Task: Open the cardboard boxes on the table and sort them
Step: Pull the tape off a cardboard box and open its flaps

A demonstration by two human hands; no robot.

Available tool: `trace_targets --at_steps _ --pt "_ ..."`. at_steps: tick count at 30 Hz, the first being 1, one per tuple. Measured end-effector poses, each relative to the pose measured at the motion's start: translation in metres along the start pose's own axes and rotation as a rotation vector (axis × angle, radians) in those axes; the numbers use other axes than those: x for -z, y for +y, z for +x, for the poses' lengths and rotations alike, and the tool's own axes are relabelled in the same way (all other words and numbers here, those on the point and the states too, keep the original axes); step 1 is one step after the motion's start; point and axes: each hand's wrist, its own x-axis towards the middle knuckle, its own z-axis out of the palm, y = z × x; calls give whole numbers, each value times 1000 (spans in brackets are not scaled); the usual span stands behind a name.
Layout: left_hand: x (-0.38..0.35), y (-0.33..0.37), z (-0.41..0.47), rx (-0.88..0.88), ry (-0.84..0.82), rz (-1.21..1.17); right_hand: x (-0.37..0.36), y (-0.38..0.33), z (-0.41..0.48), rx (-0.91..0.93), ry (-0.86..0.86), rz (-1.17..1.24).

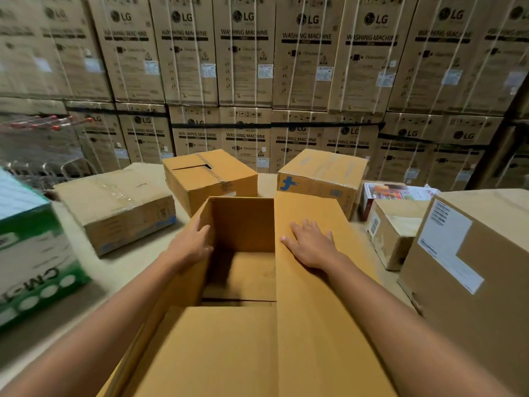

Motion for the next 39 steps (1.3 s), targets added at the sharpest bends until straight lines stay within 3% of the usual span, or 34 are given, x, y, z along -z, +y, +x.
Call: trace_targets --at_steps 6,12,21,28,34,36,39 --pt "-8 7 -111 33 34 -63 -6 -5 -70 149 -2 6" --pt "-22 37 -200 29 1 100 -18 -12 -133 215 14 -1" --pt "-32 131 -288 -223 51 -331 -30 -18 -227 191 24 5" --pt "-21 146 -326 -327 104 -1008 -19 -14 -286 184 109 237" --pt "2 199 -339 -412 42 -1573 46 -11 -319 260 165 522" --pt "14 228 -341 -441 38 -1654 72 -3 -326 221 272 553" --pt "17 274 -337 -497 25 -1564 107 21 -331 191 571 479"
